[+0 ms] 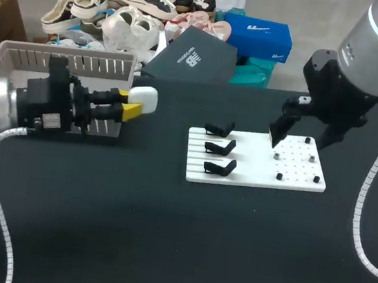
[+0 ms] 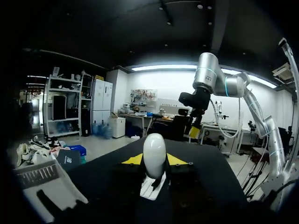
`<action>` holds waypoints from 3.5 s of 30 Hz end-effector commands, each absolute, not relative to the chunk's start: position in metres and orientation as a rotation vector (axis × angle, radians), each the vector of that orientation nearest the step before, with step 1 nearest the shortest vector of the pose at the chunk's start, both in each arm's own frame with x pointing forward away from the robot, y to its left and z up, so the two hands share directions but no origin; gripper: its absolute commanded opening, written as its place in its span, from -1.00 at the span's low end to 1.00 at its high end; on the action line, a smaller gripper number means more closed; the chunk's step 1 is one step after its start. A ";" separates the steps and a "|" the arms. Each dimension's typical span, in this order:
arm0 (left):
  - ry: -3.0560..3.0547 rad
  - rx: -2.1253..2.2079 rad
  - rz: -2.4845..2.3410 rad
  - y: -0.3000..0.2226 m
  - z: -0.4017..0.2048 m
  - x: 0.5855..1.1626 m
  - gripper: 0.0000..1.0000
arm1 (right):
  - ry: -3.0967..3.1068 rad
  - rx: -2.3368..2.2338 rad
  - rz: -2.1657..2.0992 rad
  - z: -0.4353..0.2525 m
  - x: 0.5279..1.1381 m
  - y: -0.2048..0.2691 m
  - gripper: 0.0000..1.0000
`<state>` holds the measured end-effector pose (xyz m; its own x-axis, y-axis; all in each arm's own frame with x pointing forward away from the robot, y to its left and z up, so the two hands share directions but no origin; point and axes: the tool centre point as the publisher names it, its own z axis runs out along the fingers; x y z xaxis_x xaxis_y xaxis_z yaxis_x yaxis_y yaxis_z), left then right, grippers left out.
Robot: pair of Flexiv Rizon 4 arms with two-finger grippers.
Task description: Pick up each earbud case from the left stands, insert the matching earbuds, close the lid, and place the case in the box.
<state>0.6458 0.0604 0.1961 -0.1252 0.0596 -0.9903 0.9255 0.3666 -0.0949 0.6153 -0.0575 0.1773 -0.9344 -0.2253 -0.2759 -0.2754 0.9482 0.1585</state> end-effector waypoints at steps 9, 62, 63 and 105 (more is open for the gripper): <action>1.702 0.536 -0.640 0.159 0.168 0.672 -1.00 | 2.845 -0.371 0.285 0.177 0.616 -0.057 1.00; 1.877 0.664 -0.589 0.169 0.122 0.784 1.00 | 2.845 -0.371 0.285 0.177 0.616 -0.057 1.00; 1.862 0.684 -0.591 0.166 0.126 0.781 1.00 | 2.845 -0.371 0.285 0.177 0.616 -0.057 1.00; 1.564 1.236 -1.124 -0.010 0.169 0.687 1.00 | 2.845 -0.371 0.285 0.177 0.616 -0.057 1.00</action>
<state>0.6817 -0.0106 0.1706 -0.1741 0.2400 -0.9550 0.9719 0.1979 -0.1274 0.6158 -0.0576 0.1776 -0.9348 -0.2255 -0.2743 -0.2753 0.9482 0.1587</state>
